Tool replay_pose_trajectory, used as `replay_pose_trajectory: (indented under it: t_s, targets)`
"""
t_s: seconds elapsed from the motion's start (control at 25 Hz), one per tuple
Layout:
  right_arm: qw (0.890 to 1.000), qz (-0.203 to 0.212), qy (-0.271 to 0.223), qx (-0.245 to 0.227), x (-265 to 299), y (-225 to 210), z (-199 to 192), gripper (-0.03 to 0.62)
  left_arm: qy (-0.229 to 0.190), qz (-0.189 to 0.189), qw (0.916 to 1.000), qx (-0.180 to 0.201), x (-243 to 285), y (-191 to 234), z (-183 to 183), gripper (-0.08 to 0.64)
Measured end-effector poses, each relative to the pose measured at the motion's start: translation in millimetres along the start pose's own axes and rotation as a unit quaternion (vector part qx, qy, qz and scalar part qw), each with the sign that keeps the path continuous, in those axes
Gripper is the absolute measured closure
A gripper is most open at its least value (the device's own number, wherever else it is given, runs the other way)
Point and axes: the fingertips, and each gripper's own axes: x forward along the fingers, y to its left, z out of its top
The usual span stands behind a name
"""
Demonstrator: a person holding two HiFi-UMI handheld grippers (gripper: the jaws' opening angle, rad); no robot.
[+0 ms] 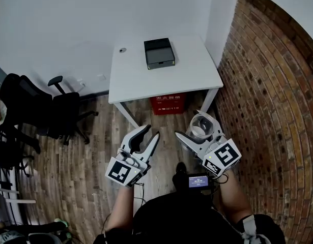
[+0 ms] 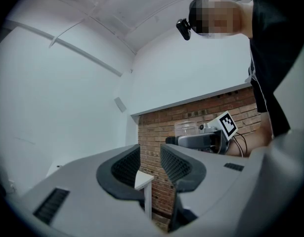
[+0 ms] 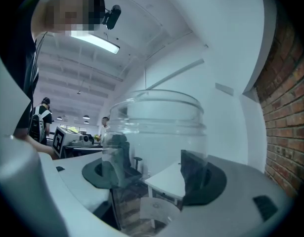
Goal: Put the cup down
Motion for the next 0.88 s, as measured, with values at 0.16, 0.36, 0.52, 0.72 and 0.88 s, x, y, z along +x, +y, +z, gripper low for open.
replay_pose_trajectory:
  t_s: [0.16,0.36,0.52,0.72,0.88]
  targets:
    - [1.000,0.006,0.000,-0.005,30,-59,7,0.210,-0.003,0.009,0.9999,0.001,58,30,5,0.440]
    - [1.000,0.017,-0.001,-0.009,60,-118,10,0.210,-0.004,0.023,0.9997,0.009,116,65,3,0.440]
    - [1.000,0.024,0.000,-0.003,84,-156,7,0.210,0.001,0.038,0.9992,0.015,145,92,0,0.440]
    - [0.999,0.034,0.004,0.003,116,-180,0,0.210,0.006,0.055,0.9984,0.012,161,126,-6,0.440]
    - [0.999,0.032,0.011,0.002,140,-194,-7,0.210,0.005,0.059,0.9982,0.002,172,156,-14,0.441]
